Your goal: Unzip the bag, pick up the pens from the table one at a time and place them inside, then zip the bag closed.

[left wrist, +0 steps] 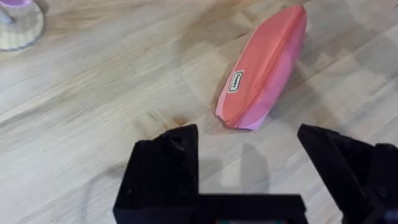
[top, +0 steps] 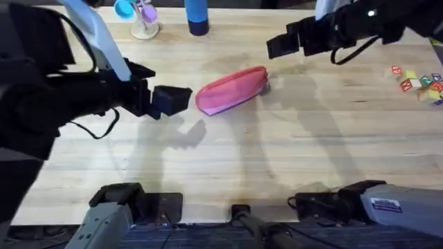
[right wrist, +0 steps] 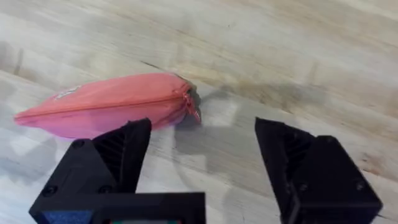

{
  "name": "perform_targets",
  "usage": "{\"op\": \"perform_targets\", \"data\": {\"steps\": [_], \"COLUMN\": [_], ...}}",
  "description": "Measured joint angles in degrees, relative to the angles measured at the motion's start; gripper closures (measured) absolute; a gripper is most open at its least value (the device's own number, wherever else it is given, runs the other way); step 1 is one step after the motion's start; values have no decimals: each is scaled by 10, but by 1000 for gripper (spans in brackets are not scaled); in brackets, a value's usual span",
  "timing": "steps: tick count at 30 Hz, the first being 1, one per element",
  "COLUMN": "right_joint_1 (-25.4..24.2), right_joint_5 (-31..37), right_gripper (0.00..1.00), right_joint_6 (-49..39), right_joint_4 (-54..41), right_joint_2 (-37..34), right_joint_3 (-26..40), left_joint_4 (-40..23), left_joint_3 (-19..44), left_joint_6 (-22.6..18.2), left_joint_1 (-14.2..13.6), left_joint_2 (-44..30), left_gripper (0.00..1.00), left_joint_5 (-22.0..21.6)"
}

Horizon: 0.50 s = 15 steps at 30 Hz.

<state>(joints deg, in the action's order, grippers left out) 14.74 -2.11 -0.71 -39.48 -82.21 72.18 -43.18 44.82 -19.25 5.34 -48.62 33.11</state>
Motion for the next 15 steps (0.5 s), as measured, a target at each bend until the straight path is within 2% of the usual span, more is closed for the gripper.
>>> {"op": "perform_targets", "data": {"steps": [8, 15], "right_joint_1": [0, 0], "right_joint_5": [0, 0], "right_gripper": [4, 4], "right_joint_6": [0, 0], "right_joint_4": [0, 0], "right_joint_2": [10, 10], "right_joint_3": [0, 0], "left_joint_4": [-29, -29], "left_joint_3": [36, 47], "left_joint_6": [2, 2], "left_joint_1": [0, 0], "left_joint_2": [0, 0], "left_gripper": [7, 7], "left_joint_5": [-12, -14]}}
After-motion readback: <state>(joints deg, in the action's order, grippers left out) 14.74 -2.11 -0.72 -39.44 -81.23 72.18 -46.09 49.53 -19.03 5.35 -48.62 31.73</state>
